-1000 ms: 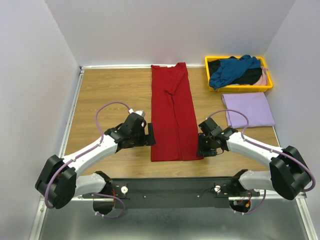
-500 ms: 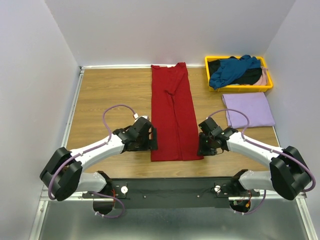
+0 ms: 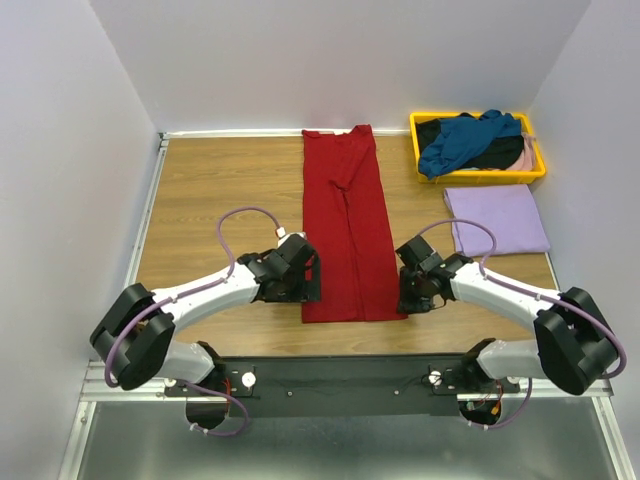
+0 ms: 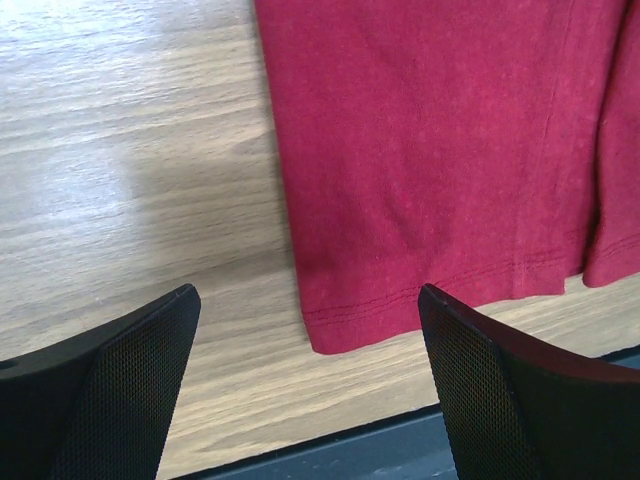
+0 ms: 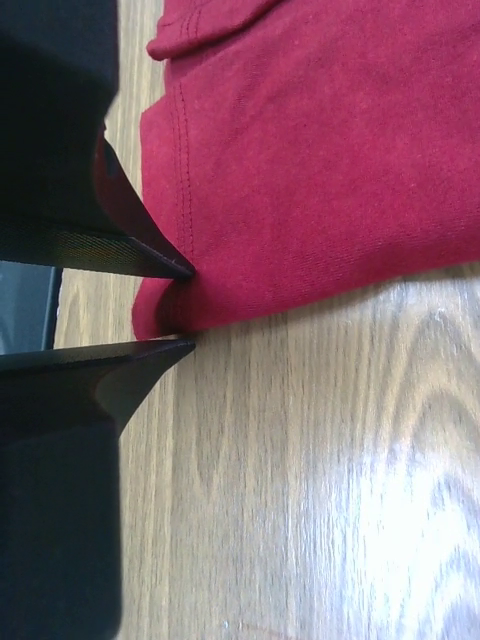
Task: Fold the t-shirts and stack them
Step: Fold the tshirt
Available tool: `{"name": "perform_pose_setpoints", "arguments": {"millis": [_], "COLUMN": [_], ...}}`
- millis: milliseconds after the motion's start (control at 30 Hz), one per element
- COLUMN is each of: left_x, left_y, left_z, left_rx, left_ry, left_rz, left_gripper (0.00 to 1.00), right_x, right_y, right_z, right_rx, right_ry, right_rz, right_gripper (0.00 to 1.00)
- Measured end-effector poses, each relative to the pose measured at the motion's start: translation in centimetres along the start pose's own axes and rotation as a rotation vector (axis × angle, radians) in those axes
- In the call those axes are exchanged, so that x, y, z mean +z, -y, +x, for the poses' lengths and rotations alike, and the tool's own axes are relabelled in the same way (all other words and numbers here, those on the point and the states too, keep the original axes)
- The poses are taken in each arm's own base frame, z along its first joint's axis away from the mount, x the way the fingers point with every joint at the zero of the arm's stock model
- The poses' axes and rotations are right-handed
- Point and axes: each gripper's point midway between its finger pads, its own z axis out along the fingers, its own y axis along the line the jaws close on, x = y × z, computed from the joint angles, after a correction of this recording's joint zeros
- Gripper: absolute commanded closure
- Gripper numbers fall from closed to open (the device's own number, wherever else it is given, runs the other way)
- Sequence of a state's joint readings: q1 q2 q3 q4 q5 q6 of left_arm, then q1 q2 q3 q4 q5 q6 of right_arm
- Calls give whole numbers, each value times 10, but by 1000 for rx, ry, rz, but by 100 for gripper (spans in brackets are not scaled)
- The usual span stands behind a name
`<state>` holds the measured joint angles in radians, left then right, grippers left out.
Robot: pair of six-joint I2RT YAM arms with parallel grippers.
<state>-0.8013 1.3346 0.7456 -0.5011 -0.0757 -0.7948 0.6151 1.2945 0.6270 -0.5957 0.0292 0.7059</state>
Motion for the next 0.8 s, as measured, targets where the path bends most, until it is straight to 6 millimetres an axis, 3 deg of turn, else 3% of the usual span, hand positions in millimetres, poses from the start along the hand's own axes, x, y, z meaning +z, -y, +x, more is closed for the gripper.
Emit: {"name": "perform_pose_setpoints", "arguments": {"millis": [233,433,800], "left_x": [3,4,4], "left_y": [0,-4,1], "left_z": [8,17,21], "left_rx": [20,38,67], "left_ry": [-37,-77,-108], "left_rz": [-28,-67,-108], "left_gripper": [3,10,26], "right_x": [1,2,1], "right_y": [-4,-8,-8], "right_z": [4,6,6], "right_rx": [-4,-5,-15], "right_ry": [-33,-47,-49], "right_rz": [-19,-37,-43], "right_gripper": [74,99,99]}}
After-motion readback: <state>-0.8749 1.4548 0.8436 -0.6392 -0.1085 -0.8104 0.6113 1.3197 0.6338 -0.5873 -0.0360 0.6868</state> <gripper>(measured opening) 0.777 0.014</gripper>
